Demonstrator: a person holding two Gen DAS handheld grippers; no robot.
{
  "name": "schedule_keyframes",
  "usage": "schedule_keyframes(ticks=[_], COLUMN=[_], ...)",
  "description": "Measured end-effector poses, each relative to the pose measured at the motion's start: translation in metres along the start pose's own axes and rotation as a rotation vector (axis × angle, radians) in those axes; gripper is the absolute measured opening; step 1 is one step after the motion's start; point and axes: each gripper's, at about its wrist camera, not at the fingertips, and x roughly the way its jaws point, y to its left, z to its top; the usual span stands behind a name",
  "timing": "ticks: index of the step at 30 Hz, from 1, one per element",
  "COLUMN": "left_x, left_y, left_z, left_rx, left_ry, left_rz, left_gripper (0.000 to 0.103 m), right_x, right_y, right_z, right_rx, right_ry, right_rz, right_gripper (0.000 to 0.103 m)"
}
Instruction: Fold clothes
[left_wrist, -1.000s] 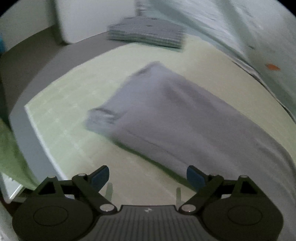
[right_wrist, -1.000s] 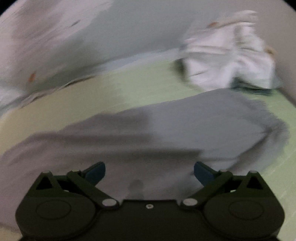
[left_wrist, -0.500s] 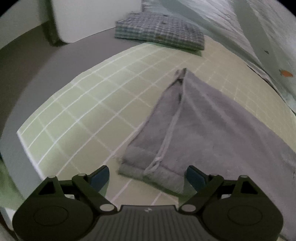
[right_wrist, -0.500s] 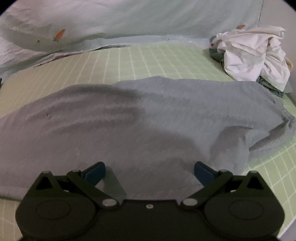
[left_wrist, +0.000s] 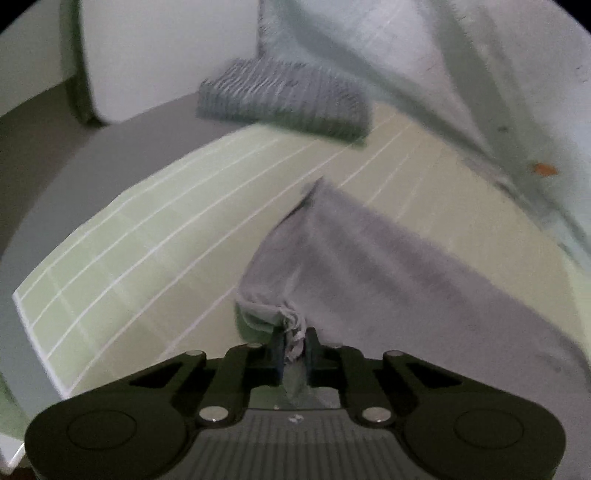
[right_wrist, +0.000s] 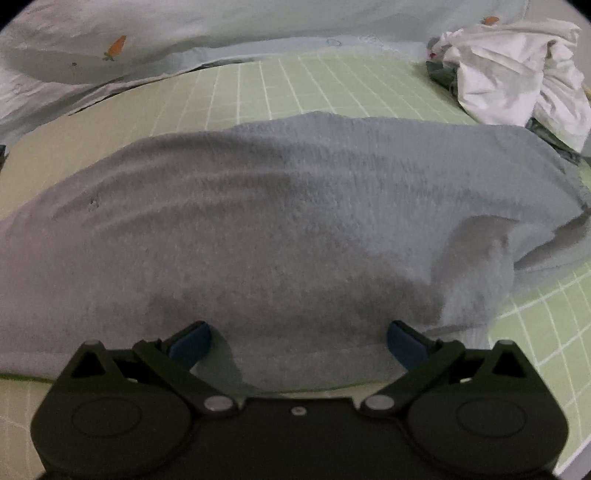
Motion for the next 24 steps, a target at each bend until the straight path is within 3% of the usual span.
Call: schedule_keyframes(ticks=[3, 7, 9, 12, 15, 16, 18, 22, 24], left_x=[-0.009, -0.019, -0.021, -0.021, -0.020, -0.022, -0.023, -0.023, -0.017], left_y=[-0.033, -0.093, -0.128, -0.171, -0.186, -0.184, -0.173, -0.139, -0.127], left_z=[0.001, -0.012, -0.025, -0.054, -0.075, -0.075, -0.068, -0.046, -0.037], left_rx=[0.050, 0.160, 0.267, 0.433, 0.543, 0.544, 0.496, 0.353, 0.333], left_ry=[-0.030, -0.028, 0.004, 0.074, 0.134, 0.128, 0.112, 0.078, 0.077], left_rz=[-0.048, -0.195, -0.277, -0.365, -0.375, -0.361, -0.332, -0.243, -0.213], left_gripper=[0.011, 0.010, 0.010, 0.018, 0.047, 0.059, 0.073, 0.085, 0.089], right_x=[0.000, -0.001, -0.002, -0.002, -0.002, -0.002, -0.003, -0.009, -0.016], right_y=[-0.004, -0.011, -0.015, -0.017, -0.018, -0.017, -0.015, -0.008, 0.000], right_z=[-0.001, -0.002, -0.002, -0.002, -0.002, -0.002, -0.001, 0.005, 0.013], right_rx=[-0.026, -0.052, -0.059, -0.069, -0.078, -0.083, -0.092, -0.095, -0.100], right_ry=[-0.010, -0.016, -0.019, -0.020, -0.020, -0.019, -0.017, -0.044, -0.094], right_rz=[0.021, 0.059, 0.079, 0.094, 0.103, 0.101, 0.097, 0.074, 0.068], right_gripper=[0.103, 0.103, 0.103, 0.103, 0.103, 0.103, 0.103, 0.103, 0.103])
